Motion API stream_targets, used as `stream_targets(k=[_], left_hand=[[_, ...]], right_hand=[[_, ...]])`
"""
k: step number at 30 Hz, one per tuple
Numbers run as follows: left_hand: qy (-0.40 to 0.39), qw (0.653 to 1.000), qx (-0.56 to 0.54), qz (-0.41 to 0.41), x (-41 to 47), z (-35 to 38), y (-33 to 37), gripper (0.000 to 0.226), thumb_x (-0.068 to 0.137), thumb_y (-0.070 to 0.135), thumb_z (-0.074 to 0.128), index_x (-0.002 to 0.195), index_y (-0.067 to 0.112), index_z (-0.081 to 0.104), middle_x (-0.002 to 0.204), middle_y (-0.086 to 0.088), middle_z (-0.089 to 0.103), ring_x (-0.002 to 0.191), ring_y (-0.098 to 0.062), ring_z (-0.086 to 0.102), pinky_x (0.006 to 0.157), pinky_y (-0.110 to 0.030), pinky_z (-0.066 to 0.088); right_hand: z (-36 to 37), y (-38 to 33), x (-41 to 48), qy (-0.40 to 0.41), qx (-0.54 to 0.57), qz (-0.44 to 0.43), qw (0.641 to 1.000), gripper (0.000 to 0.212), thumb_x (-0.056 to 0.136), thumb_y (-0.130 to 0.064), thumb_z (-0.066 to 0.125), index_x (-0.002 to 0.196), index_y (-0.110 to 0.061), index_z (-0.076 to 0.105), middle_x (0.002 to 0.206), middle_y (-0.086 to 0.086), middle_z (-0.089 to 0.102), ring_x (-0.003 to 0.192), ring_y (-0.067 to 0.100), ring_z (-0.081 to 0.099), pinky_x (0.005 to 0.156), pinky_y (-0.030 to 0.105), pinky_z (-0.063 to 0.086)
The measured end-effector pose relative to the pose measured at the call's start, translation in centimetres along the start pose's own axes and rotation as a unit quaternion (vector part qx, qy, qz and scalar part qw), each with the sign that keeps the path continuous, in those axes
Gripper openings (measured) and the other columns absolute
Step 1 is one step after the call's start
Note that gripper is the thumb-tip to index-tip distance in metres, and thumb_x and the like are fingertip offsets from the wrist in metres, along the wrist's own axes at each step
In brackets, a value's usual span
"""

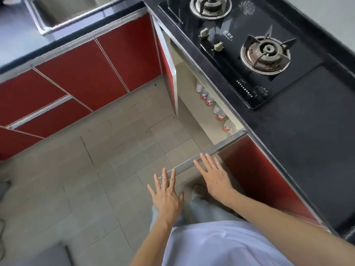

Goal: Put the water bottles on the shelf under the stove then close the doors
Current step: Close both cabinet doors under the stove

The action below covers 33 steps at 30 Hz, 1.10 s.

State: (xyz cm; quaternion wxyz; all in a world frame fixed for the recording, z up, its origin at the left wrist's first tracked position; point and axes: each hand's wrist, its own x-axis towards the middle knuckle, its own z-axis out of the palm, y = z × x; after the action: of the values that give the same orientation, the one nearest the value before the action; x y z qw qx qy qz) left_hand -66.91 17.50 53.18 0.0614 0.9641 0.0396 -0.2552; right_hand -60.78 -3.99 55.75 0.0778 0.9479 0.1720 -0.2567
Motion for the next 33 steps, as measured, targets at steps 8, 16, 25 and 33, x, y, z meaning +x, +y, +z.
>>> stream_targets(k=[8, 16, 25, 33], left_hand=[[0.013, 1.000, -0.007, -0.004, -0.3, 0.4, 1.9, 0.102, 0.102, 0.063, 0.050, 0.174, 0.033, -0.015, 0.182, 0.001, -0.021, 0.168, -0.037, -0.019, 0.133, -0.068, -0.004], [-0.009, 1.000, 0.001, 0.012, 3.9, -2.4, 0.0, 0.106, 0.100, 0.070, 0.052, 0.174, 0.036, -0.017, 0.181, 0.004, -0.024, 0.169, -0.034, -0.019, 0.135, -0.065, -0.001], [-0.029, 0.995, 0.033, 0.092, 12.3, -8.7, -3.7, 0.091, 0.104, 0.081, 0.026, 0.174, 0.038, -0.011, 0.181, 0.005, -0.023, 0.169, -0.033, -0.019, 0.133, -0.069, 0.001], [-0.047, 0.978, 0.074, 0.190, 21.4, -14.5, -5.0, 0.089, 0.105, 0.080, 0.027, 0.175, 0.038, -0.009, 0.183, 0.005, -0.021, 0.169, -0.032, -0.017, 0.132, -0.069, 0.000]], right_hand=[[0.3, -0.2, 0.9, 0.013, 0.009, 0.013, 1.000, 0.106, 0.100, -0.016, 0.059, 0.170, -0.031, -0.019, 0.176, 0.013, -0.026, 0.165, 0.036, -0.018, 0.132, 0.059, -0.001], [-1.4, -0.2, 3.6, 0.022, 0.040, 0.023, 0.999, 0.105, 0.101, -0.010, 0.058, 0.170, -0.039, -0.016, 0.179, 0.006, -0.021, 0.166, 0.035, -0.013, 0.133, 0.059, 0.000], [-4.0, -1.6, 8.6, 0.033, 0.108, 0.096, 0.989, 0.110, 0.095, -0.009, 0.066, 0.172, -0.040, -0.007, 0.181, 0.004, -0.013, 0.167, 0.034, -0.007, 0.133, 0.055, 0.014], [-7.5, -2.5, 14.2, 0.025, 0.166, 0.199, 0.965, 0.097, 0.101, -0.049, 0.067, 0.173, -0.038, 0.002, 0.181, 0.005, -0.005, 0.167, 0.034, 0.000, 0.129, 0.056, 0.026]])
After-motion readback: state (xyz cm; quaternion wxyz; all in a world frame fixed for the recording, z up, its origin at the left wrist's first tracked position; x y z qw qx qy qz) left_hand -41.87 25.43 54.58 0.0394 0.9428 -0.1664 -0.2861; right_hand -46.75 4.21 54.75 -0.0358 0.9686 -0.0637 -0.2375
